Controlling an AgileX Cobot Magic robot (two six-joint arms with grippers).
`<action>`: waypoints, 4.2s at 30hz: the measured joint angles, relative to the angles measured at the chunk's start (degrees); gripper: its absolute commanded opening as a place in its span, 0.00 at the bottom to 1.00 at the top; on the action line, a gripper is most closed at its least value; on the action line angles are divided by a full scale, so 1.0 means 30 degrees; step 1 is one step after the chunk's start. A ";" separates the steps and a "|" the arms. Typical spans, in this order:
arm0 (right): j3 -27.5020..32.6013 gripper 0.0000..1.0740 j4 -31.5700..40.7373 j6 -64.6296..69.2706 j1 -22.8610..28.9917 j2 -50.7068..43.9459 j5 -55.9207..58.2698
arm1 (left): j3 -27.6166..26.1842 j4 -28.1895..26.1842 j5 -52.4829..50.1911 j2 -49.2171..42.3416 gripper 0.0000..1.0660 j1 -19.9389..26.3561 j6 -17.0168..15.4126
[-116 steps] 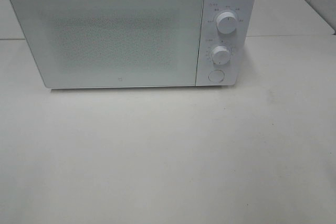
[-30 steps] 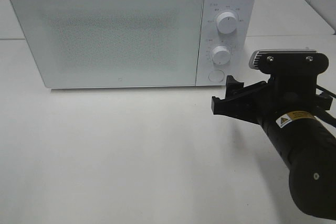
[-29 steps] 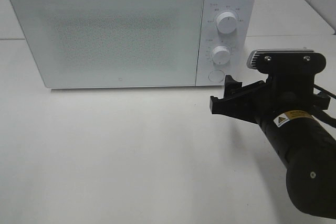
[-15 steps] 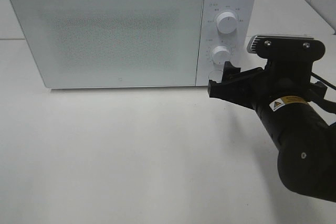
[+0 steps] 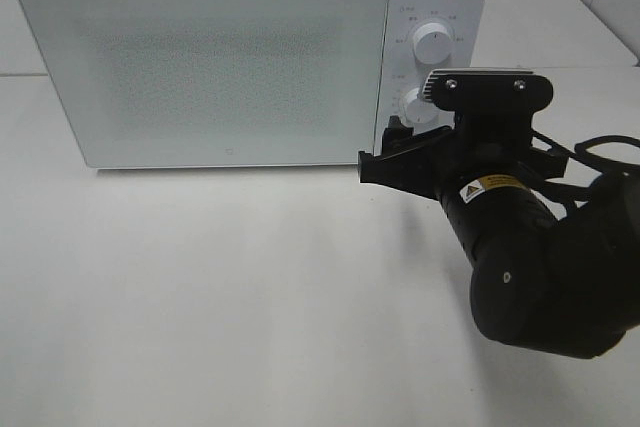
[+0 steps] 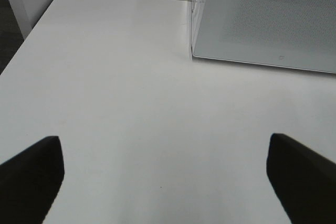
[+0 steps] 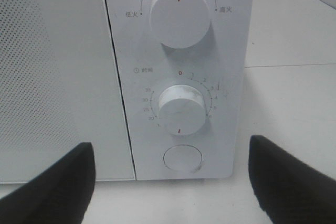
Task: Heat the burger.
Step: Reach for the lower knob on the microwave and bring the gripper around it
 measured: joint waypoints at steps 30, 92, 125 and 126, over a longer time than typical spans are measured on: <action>-0.3705 0.71 -0.2903 -0.0306 -0.2884 0.3209 0.0038 | 0.0000 0.0000 0.0000 0.0000 0.92 0.0000 0.0000; -0.4756 0.03 -0.3247 0.0649 -0.3724 0.4278 0.1146 | 0.0000 0.0000 0.0000 0.0000 0.92 0.0000 0.0000; -0.4278 0.00 -0.4756 2.9431 -0.3934 0.4431 0.0325 | 0.0000 0.0000 0.0000 0.0000 0.92 0.0000 0.0000; -0.4278 0.00 -0.4756 2.9431 -0.3934 0.4431 0.0325 | 0.0000 0.0000 0.0000 0.0000 0.92 0.0000 0.0000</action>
